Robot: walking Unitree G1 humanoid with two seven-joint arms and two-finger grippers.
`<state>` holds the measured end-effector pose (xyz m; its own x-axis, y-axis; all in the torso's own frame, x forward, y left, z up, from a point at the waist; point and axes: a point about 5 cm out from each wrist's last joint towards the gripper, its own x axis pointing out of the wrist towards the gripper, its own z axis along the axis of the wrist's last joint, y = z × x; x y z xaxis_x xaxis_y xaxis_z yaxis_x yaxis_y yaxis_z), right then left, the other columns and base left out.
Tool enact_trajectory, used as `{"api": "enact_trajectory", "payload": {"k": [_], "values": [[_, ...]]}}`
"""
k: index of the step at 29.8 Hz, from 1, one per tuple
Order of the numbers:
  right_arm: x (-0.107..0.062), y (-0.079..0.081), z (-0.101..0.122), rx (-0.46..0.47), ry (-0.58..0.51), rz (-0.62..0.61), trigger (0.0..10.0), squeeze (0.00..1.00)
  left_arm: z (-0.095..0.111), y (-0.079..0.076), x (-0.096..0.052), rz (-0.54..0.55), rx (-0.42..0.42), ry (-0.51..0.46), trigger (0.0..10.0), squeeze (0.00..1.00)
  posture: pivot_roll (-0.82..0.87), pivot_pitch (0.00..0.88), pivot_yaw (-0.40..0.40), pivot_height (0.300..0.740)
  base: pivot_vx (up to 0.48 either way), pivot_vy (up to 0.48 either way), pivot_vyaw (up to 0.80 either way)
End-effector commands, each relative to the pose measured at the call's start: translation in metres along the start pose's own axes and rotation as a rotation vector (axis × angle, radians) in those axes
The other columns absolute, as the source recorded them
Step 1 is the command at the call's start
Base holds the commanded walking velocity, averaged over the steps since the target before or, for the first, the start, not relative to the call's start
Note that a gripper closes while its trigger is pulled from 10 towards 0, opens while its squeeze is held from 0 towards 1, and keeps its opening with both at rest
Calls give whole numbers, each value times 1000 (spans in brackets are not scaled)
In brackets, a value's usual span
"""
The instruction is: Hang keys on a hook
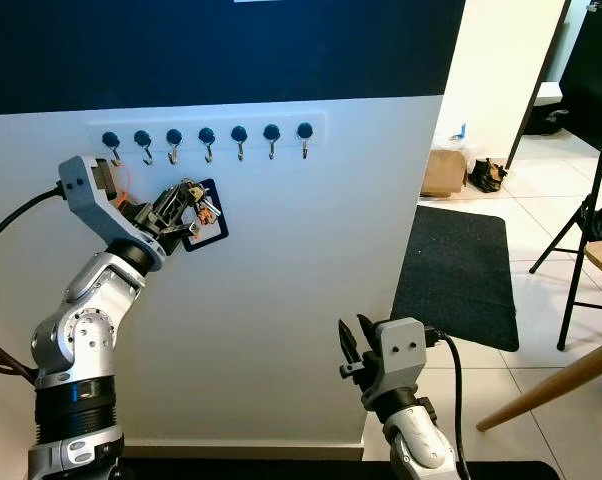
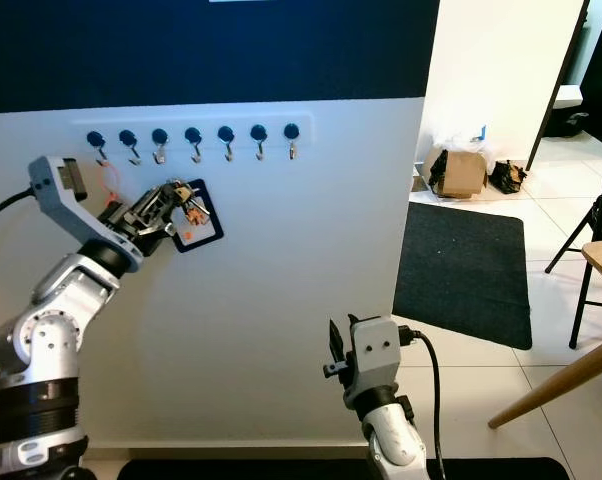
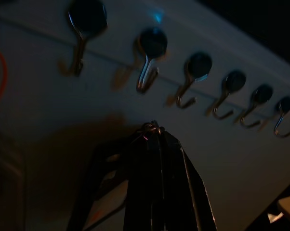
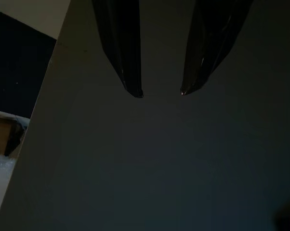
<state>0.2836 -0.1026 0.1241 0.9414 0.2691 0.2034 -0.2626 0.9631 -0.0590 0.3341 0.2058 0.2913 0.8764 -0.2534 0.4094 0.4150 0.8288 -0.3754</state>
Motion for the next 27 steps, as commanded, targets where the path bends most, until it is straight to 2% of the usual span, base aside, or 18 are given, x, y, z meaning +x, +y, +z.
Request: {"api": "enact_trajectory", "payload": {"k": [1, 10, 19, 27], "values": [[-2, 4, -5, 2, 27, 12, 10000, 0, 15, 1, -2, -8, 25, -43, 10000, 0, 23, 124, 79, 740, 0, 0, 0], [-3, 4, -5, 2, 29, 10, 10000, 0, 32, 1, -6, -36, 43, -74, 10000, 0, 21, 126, 78, 740, 0, 0, 0], [-2, 3, -5, 1, 29, 10, 10000, 0, 37, 2, -7, -42, 43, -86, 10000, 0, 23, 125, 73, 740, 0, 0, 0], [-1, 5, -5, 1, 28, 17, 10000, 0, 33, -6, 4, -72, 13, -82, 10000, 0, 20, 121, 77, 740, 0, 0, 0]]}}
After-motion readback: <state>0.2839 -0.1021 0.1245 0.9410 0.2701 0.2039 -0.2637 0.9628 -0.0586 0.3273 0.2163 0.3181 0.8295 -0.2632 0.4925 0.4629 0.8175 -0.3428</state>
